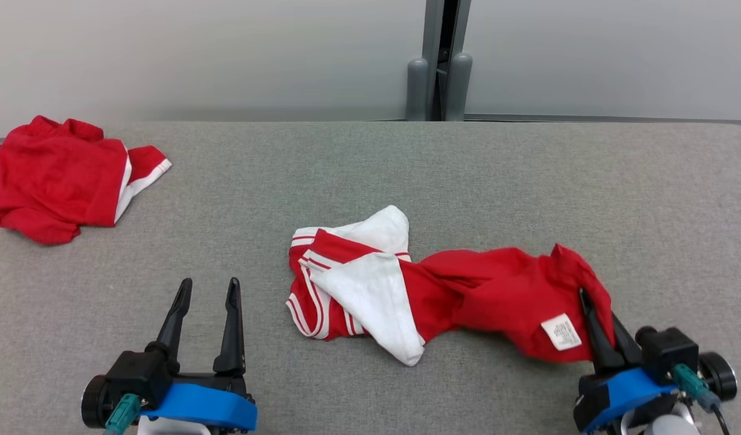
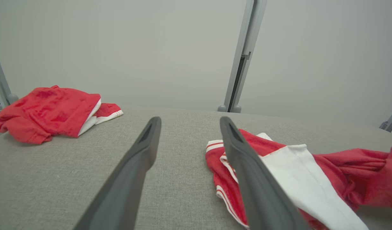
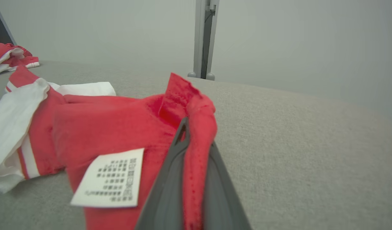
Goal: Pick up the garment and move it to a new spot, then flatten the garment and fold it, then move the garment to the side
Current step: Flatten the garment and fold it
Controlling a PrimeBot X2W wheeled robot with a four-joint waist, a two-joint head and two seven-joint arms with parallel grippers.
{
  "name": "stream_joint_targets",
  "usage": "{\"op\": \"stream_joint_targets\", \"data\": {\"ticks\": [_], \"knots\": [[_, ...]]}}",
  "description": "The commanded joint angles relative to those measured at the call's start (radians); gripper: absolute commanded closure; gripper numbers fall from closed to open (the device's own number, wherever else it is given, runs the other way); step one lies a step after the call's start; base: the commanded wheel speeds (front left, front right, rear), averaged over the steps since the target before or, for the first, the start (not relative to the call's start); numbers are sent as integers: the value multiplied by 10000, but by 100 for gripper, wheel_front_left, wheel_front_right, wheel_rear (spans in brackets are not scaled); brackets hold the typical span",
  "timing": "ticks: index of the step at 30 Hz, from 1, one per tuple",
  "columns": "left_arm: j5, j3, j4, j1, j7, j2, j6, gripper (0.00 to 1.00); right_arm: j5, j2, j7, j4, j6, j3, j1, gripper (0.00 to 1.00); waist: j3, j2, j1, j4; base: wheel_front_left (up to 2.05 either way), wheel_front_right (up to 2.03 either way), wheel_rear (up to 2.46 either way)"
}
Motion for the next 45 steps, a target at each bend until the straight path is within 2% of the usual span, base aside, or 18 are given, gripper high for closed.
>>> {"op": "stream_joint_targets", "data": {"ticks": [1, 6, 7, 8, 9, 10, 18, 21, 24, 34, 45], "knots": [[35, -14, 21, 121, -34, 33, -31, 0, 103, 128, -5, -184, -3, -141, 551, 100, -54, 0, 1, -124, 0, 0, 0], [54, -112, 70, 119, -34, 33, -36, 0, 176, 363, -5, -267, -3, -457, 1477, 100, -59, 0, 1, -194, 0, 0, 0], [49, -120, 72, 117, -34, 33, -36, 0, 192, 405, -5, -298, -3, -523, 1585, 90, -60, 0, 1, -206, 0, 0, 0], [48, -118, 76, 121, -34, 33, -36, 0, 191, 435, -5, -381, -3, -608, 1628, 67, -63, 0, 1, -225, 0, 0, 0], [53, -105, 79, 132, -34, 33, -36, 0, 207, 465, -5, -514, -3, -707, 1639, 26, -71, 0, 1, -248, 0, 0, 0], [61, -100, 85, 147, -34, 33, -37, 0, 211, 513, -4, -634, -3, -793, 1628, 0, -85, 0, 1, -266, 0, 0, 0], [111, -60, 135, 150, -34, 35, -73, 0, 94, 777, -5, -2136, -3, -1130, 1269, 0, -213, 0, 1, -285, 0, 0, 0], [144, 12, 144, 124, -34, 33, -98, 0, -11, 963, -5, -3210, -3, -1061, 1098, 0, -240, 0, 1, -267, 0, 0, 0], [144, 43, 170, 115, -34, 32, -111, 0, -114, 1100, -4, -3750, -3, -886, 1172, 0, -254, 0, 1, -246, 0, 0, 0], [272, 104, 345, -121, -34, 32, -175, 0, -196, 1254, -4, -3503, -3, -539, 1085, 0, -249, 0, 1, -221, 0, 0, 0], [885, -47, 1196, -1671, -32, 35, -673, 0, -124, 1270, -4, -3168, -3, -388, 793, 0, -6, 0, 1, -547, 0, 0, 0]]}}
